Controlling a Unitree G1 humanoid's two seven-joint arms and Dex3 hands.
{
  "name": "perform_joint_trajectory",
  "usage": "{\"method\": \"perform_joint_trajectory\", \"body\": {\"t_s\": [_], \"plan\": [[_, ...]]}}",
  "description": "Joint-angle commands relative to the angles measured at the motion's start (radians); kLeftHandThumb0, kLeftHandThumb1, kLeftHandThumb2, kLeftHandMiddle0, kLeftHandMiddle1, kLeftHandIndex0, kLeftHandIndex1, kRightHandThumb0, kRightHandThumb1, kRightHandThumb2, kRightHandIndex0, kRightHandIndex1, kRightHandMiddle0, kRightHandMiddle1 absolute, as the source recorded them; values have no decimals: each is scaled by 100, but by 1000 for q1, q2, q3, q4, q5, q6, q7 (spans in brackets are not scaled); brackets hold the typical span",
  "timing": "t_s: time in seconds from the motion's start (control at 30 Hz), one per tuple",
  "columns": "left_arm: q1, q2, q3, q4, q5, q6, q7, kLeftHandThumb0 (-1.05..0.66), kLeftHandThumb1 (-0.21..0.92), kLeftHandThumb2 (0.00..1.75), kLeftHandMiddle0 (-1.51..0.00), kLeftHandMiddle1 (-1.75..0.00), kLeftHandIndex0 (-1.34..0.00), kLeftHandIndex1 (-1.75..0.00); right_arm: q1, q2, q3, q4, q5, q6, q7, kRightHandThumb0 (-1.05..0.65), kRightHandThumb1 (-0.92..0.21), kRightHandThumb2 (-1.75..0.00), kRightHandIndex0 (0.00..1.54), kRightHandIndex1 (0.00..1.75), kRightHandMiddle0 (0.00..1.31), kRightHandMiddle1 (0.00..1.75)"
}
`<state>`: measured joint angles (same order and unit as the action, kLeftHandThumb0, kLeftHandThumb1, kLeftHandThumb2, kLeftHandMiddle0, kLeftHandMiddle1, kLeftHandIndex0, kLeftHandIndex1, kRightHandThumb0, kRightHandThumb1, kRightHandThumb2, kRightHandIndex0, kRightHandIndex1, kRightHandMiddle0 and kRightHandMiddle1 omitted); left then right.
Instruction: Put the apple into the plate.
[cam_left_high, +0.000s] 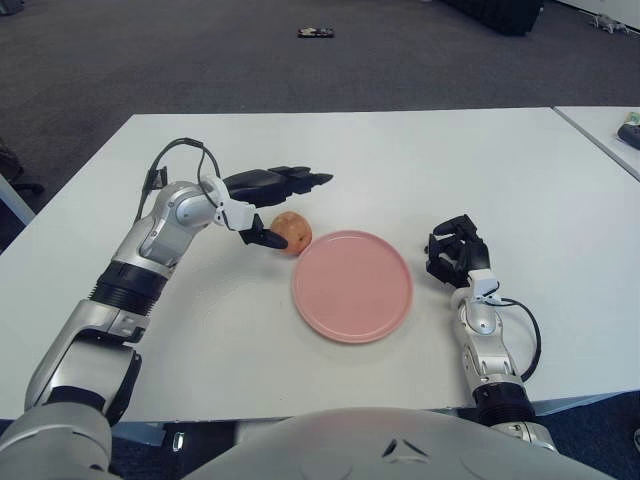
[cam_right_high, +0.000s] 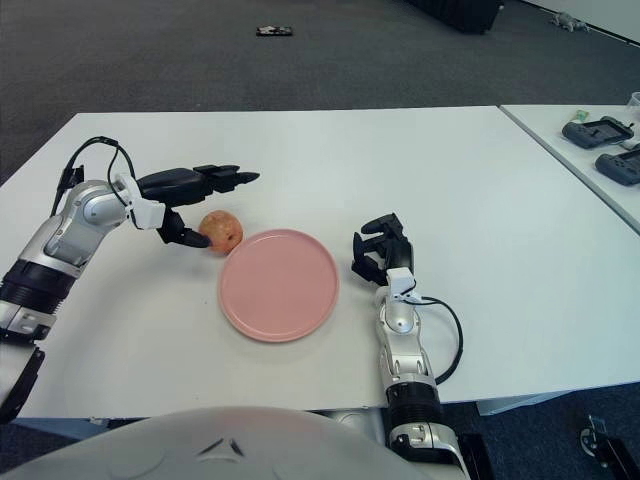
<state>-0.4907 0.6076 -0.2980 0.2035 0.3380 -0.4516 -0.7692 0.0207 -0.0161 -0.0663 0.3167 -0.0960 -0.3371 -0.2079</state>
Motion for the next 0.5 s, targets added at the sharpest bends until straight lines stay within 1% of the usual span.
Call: {"method": "perform_joint_trajectory", "body": {"t_s": [0.0, 0.1, 0.17, 0.3, 0.47], "plan": [[-41, 19, -30, 12, -13, 27, -73, -79, 25, 100, 0, 0, 0, 0, 20, -4, -9, 13, 1, 27, 1, -40, -57, -100, 58, 143, 41, 175], [-52, 22, -50, 18, -20, 45, -128, -75, 22, 102, 0, 0, 0, 0, 22, -5, -10, 12, 1, 22, 0, -40, -57, -101, 59, 143, 41, 175], [-54, 16, -64, 32, -17, 47, -145, -73, 19, 104, 0, 0, 0, 0, 22, -6, -10, 14, 0, 19, -1, -40, -57, -101, 59, 143, 41, 175], [-53, -4, -104, 85, 21, 29, -138, -68, 15, 108, 0, 0, 0, 0, 22, -9, -10, 17, -3, 12, -1, -40, -56, -102, 60, 144, 42, 175], [-69, -4, -127, 120, 38, 7, -139, -67, 12, 110, 0, 0, 0, 0, 23, -10, -10, 16, -4, 16, 0, -40, -57, -101, 60, 144, 41, 175]]}}
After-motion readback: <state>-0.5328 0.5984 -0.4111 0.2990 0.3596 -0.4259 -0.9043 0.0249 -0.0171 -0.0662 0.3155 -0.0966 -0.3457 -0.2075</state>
